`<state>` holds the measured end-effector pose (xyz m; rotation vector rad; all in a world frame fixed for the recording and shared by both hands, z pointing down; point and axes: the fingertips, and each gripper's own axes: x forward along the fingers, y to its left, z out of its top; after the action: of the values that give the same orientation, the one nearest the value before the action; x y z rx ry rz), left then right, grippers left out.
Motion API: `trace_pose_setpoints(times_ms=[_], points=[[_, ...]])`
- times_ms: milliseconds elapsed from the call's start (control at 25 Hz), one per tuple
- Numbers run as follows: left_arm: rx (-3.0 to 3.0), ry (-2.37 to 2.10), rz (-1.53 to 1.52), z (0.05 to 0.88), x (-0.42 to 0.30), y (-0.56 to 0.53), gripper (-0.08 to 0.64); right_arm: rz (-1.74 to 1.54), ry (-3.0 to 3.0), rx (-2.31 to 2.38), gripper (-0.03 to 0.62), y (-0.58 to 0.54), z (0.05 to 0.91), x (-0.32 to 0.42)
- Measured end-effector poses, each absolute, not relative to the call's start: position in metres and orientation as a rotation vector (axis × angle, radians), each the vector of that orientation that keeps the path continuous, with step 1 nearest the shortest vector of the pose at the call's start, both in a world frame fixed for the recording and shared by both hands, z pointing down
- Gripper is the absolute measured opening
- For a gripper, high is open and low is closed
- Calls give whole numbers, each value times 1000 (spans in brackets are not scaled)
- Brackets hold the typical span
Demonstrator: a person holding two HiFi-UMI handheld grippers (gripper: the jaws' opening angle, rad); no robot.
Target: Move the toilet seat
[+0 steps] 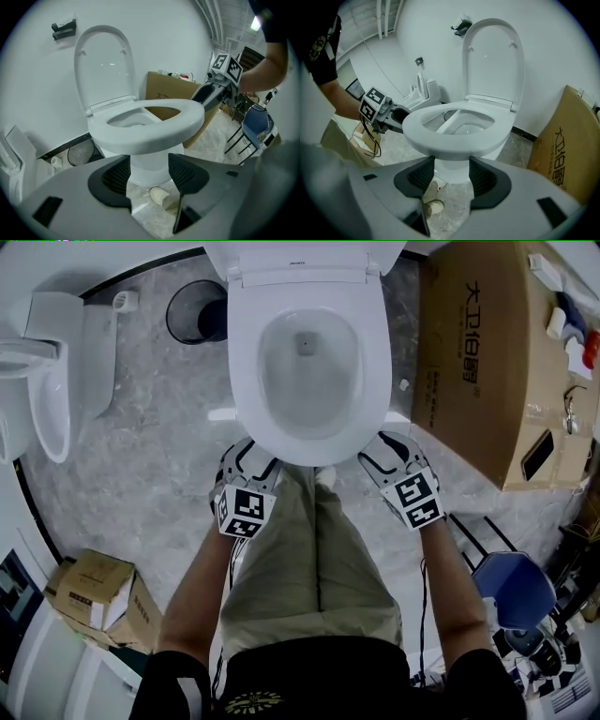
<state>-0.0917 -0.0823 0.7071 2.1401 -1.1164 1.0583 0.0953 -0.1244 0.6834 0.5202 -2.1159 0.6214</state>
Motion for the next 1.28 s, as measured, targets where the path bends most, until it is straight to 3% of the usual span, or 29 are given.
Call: trace_pose_setpoints(times_ms=[1280], points=[[2201,-1358,862,598,-118,-175,236,508,-2359,618,235,-209,553,72]])
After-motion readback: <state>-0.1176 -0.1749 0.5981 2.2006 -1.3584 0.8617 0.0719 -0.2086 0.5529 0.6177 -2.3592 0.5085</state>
